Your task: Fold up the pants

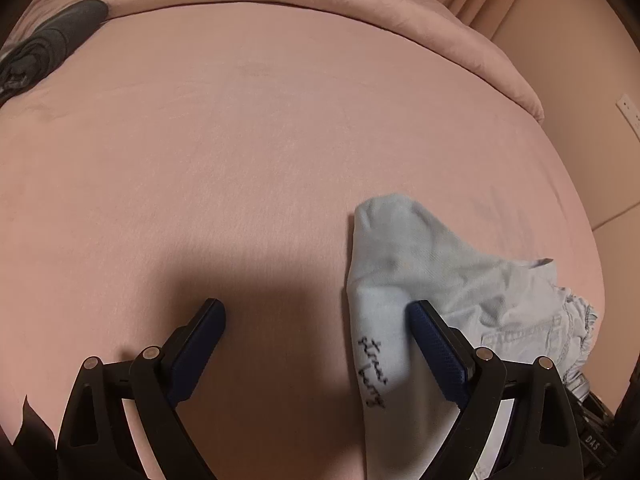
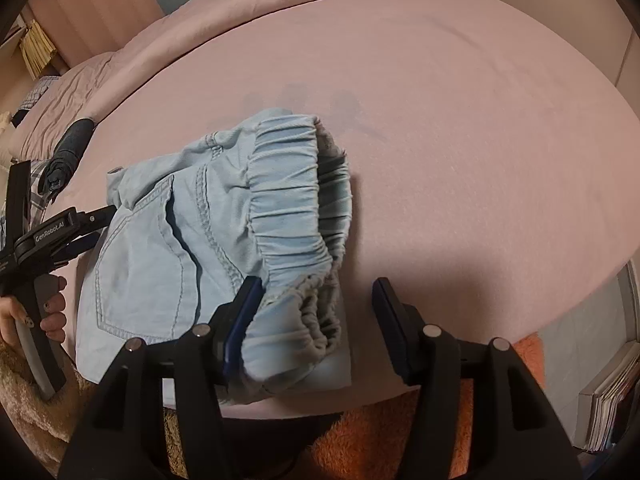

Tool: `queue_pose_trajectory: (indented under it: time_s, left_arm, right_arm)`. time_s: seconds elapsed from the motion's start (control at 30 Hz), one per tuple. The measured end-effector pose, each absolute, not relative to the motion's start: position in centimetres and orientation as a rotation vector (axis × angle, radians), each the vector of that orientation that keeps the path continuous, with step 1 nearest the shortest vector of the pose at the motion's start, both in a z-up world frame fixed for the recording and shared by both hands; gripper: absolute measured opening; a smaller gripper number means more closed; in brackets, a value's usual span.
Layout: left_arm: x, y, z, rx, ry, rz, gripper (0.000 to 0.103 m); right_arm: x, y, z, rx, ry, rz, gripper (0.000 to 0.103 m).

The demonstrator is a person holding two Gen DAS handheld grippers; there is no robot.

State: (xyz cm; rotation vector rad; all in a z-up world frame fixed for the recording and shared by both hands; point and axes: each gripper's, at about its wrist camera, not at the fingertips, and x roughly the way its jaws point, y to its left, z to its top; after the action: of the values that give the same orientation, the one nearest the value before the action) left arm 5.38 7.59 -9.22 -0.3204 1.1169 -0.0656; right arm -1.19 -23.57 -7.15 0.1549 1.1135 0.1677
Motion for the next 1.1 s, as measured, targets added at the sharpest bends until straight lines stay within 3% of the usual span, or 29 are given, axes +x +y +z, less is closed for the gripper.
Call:
queue_pose_trajectory:
  time_s: [0.9, 1.1]
  left_arm:
    - [-7.5, 7.7, -8.8, -0.308, 1.160, -0.166, 0.093]
    - [-9.4, 7.3, -8.5, -0.292, 1.196, -0.213, 0.093]
  right_arm:
    - [-1.4, -25.1, -7.2, 0.155, 1.108, 0.178, 0.063]
    - [-1.5, -25.2, -7.2, 0.144, 1.113, 0.158, 0.071]
